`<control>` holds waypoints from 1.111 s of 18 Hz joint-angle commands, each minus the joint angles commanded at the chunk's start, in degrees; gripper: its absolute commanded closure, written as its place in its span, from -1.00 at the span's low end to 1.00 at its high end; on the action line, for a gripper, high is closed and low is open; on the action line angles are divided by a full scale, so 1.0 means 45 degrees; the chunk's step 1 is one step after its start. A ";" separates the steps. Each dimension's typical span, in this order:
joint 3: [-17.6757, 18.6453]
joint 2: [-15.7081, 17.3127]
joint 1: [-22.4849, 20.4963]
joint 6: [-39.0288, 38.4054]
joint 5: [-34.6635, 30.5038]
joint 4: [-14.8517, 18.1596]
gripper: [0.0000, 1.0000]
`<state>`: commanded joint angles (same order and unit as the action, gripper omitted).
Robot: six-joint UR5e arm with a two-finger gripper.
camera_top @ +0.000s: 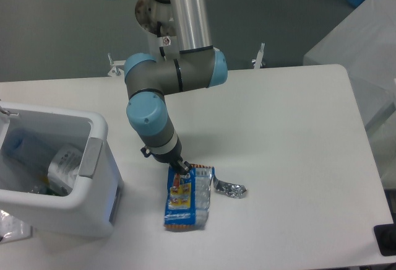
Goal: Place the trash in the trash can
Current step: 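Lower the gripper onto the blue snack wrapper and pinch its edge, then lift the blue wrapper and carry it over the white bin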
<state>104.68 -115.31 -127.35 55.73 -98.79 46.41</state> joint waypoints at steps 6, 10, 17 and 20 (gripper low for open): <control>-0.0390 0.0078 -0.0214 -0.0079 0.0156 0.0020 0.97; -0.1287 0.0721 -0.1052 -0.0330 0.1419 0.0058 0.96; -0.3845 0.1171 -0.1855 -0.5305 0.4820 0.0059 0.96; -0.4685 0.1542 -0.1953 -0.7610 0.5701 0.0059 0.96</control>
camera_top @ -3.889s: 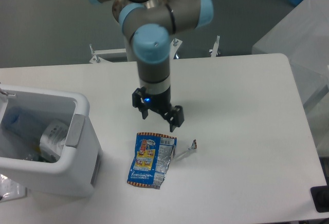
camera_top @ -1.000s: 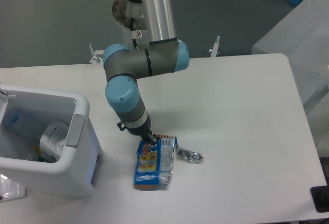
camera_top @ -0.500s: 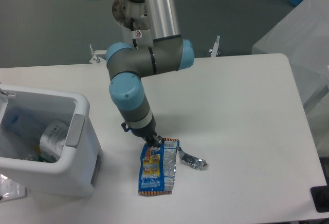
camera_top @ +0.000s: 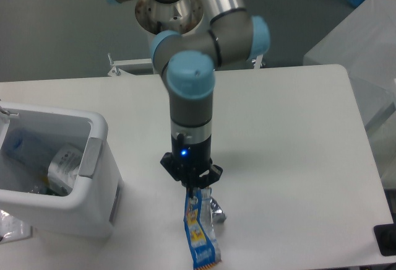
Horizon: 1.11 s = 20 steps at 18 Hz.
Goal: Place the trash in the trash can
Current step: 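Lift the blue wrapper and carry it over the white bin, then lower the wrapper into the bin and open the gripper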
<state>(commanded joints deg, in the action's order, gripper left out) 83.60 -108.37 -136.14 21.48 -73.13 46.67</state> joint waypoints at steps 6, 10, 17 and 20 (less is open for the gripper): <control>-0.0666 0.1483 0.0292 -0.3792 0.0490 -0.0020 0.96; -0.0609 0.2382 0.0994 -0.5239 0.1153 -0.0020 0.95; -0.0511 0.3496 0.2380 -0.6647 0.1701 0.0020 0.95; -0.0180 0.4062 0.3143 -0.6843 0.1799 0.0039 0.95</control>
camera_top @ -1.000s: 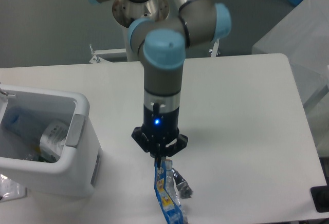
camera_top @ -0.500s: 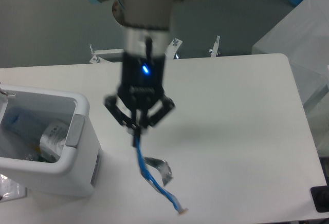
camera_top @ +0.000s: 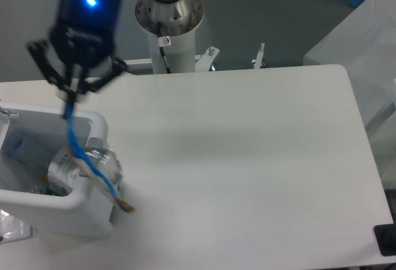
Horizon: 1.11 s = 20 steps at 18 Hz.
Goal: Place the trash in the trash can
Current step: 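Lower the wrapper into the bin and open the gripper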
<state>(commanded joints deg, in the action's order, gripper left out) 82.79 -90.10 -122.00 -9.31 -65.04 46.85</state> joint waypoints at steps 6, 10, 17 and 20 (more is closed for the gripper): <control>0.0819 0.0099 0.0528 -0.0546 0.0585 0.0020 0.95; 0.1836 0.0100 0.0881 -0.0489 0.0684 -0.0039 0.94; 0.2033 -0.0252 0.0881 -0.0508 0.0684 -0.0020 0.89; 0.2110 -0.0272 0.0900 -0.0547 0.0684 -0.0020 0.88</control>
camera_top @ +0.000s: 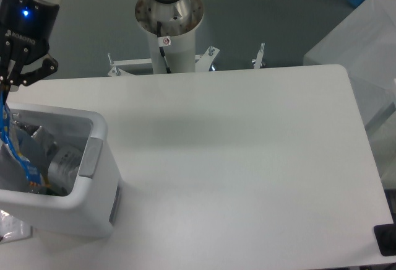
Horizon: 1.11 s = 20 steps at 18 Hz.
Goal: Place the trash in the trash can
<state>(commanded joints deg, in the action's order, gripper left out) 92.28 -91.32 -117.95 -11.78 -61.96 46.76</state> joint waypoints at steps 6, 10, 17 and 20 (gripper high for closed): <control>0.0059 -0.0020 0.0000 -0.0039 0.0020 0.0020 0.74; 0.0001 0.0019 -0.0019 0.0135 0.0000 -0.0019 -0.21; -0.0545 -0.0019 -0.0039 0.0273 -0.0156 -0.0020 -1.00; -0.1092 -0.0194 -0.0757 0.0661 -0.0176 -0.0039 -1.00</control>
<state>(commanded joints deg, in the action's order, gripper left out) 87.37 -92.19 -121.36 -8.80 -62.75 46.58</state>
